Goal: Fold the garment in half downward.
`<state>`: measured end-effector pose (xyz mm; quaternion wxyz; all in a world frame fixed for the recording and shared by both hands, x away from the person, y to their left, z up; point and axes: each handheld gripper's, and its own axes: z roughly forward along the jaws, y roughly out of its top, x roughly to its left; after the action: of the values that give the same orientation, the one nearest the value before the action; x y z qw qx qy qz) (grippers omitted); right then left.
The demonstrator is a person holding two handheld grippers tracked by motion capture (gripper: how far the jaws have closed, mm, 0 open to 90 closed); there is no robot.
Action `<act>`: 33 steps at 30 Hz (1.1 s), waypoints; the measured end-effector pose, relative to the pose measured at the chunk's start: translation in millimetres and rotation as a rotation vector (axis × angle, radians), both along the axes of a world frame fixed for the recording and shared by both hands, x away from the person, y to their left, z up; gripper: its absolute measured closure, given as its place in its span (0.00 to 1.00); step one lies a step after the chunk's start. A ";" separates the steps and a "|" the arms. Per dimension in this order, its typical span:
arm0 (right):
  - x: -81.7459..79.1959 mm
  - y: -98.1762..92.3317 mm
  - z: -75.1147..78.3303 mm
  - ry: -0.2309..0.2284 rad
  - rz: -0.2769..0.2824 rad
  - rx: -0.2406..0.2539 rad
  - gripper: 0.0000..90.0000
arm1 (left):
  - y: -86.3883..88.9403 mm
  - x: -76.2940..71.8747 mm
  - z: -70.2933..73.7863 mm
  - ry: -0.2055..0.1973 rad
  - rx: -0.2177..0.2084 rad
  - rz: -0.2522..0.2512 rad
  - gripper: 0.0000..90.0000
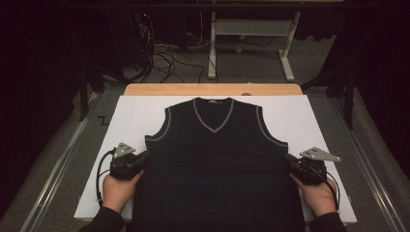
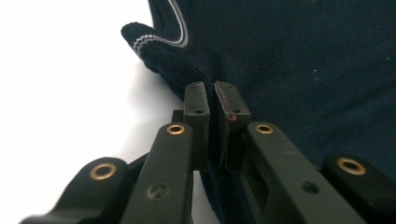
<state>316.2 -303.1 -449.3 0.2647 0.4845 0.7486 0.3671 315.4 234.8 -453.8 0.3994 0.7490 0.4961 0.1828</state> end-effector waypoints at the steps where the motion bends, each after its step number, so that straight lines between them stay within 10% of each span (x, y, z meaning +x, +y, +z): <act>1: -1.3 -0.9 1.1 -0.004 0.000 0.003 0.94 | -0.2 -0.8 1.0 -0.005 -0.001 -0.003 0.89; 33: -64.4 -19.1 14.9 -0.085 0.047 0.026 0.94 | 5.7 -53.5 11.7 -0.023 -0.004 -0.091 0.89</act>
<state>251.8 -322.2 -434.4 0.2814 0.4543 0.7431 0.4029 261.9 240.4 -442.1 0.4144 0.7680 0.4570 0.1722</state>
